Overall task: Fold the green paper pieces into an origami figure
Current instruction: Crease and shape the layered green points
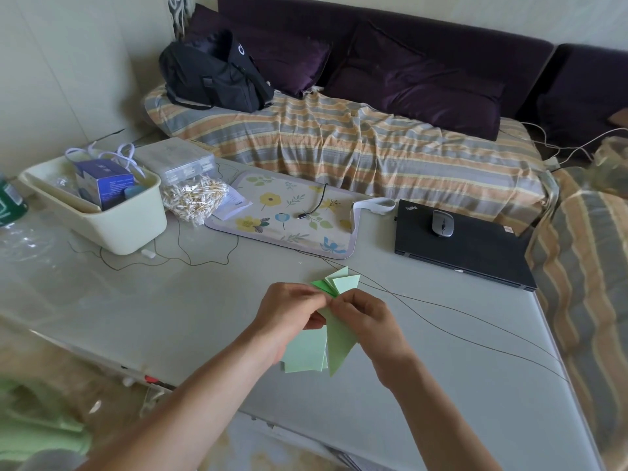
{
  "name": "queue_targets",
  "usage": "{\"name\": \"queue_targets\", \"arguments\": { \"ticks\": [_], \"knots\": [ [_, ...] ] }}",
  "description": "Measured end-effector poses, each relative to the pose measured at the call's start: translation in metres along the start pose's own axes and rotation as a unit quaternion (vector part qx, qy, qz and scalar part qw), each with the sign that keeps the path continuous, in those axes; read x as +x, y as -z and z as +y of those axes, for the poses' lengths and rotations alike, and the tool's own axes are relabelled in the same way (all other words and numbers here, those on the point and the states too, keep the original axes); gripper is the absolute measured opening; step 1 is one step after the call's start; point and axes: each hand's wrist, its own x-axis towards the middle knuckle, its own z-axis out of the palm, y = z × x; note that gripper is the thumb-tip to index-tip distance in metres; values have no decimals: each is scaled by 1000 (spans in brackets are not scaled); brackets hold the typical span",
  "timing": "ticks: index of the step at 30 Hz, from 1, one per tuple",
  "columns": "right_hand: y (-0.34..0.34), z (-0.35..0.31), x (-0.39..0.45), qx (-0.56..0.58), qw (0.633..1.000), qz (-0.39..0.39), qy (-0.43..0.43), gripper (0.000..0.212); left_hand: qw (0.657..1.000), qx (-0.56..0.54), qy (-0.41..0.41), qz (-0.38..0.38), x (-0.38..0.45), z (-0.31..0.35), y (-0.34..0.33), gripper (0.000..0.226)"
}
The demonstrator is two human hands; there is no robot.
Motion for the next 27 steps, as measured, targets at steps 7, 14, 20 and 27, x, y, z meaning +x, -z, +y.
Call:
{"name": "queue_targets", "arguments": {
  "ticks": [7, 14, 20, 27],
  "knots": [
    [4, 8, 6, 19, 1000, 8, -12, 14, 998, -7, -2, 64, 11, -2, 8, 9],
    [5, 9, 7, 16, 999, 25, -15, 15, 997, -7, -13, 82, 16, -6, 7, 6],
    [9, 8, 7, 14, 999, 28, -21, 14, 996, -19, -18, 84, 20, -9, 11, 6],
    [3, 5, 3, 40, 999, -7, -13, 15, 998, 28, -49, 4, 14, -9, 7, 11]
  ]
}}
